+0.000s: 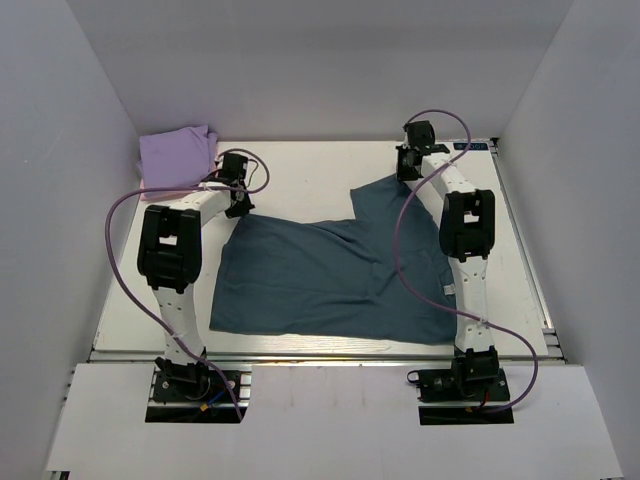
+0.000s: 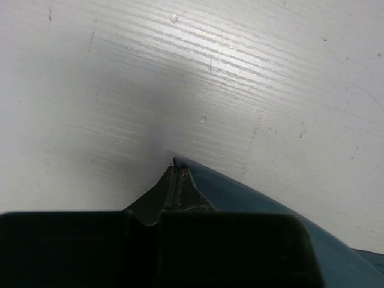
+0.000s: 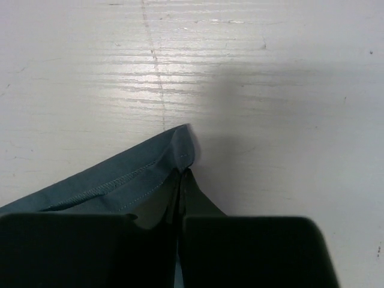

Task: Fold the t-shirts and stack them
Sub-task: Grap the side of the flattened tshirt furthest away from the robot with both arms, then fold the other side of the tshirt into a rectangle

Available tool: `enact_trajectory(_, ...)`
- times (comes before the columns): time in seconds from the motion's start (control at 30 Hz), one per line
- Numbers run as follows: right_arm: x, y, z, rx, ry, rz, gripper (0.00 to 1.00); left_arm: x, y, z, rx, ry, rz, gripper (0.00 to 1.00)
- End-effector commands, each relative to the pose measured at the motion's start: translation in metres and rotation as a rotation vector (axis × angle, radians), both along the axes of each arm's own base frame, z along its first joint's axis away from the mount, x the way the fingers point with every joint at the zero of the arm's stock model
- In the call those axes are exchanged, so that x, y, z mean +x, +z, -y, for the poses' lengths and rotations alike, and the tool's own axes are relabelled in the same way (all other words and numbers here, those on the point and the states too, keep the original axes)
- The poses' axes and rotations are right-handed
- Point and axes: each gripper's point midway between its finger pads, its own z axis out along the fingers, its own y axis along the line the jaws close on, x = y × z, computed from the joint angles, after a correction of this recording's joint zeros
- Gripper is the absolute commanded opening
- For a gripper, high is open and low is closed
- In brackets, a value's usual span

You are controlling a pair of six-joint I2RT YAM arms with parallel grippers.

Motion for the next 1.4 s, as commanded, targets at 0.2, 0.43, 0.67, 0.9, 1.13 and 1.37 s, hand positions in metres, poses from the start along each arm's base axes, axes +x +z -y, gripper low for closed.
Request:
enact_trajectory(0.2, 0.042, 0.147, 0.046, -0.090, -0.232, 0.444, 0.00, 0.028, 0.084, -0.005, 0.003, -0.022, 0.203, 0.00)
enact_trajectory(0.43, 0.050, 0.211, 0.079, -0.125, -0.359, 0.587, 0.00, 0.032, 0.099, -0.012, 0.030, 0.006, 0.244, 0.00)
enact_trajectory(0.67, 0.054, 0.221, 0.095, -0.123, -0.350, 0.605, 0.00, 0.035, 0.102, -0.019, 0.063, 0.034, 0.248, 0.00)
enact_trajectory(0.9, 0.054, 0.223, 0.072, -0.071, -0.227, 0.621, 0.00, 0.053, 0.111, 0.002, -0.039, -0.038, 0.288, 0.00)
enact_trajectory(1.13, 0.032, 0.255, 0.079, -0.087, -0.239, 0.684, 0.00, 0.038, 0.111, -0.001, -0.038, -0.038, 0.281, 0.00)
enact_trajectory(1.37, 0.014, 0.256, 0.083, -0.082, -0.235, 0.668, 0.00, 0.014, 0.103, 0.001, -0.059, -0.059, 0.258, 0.00)
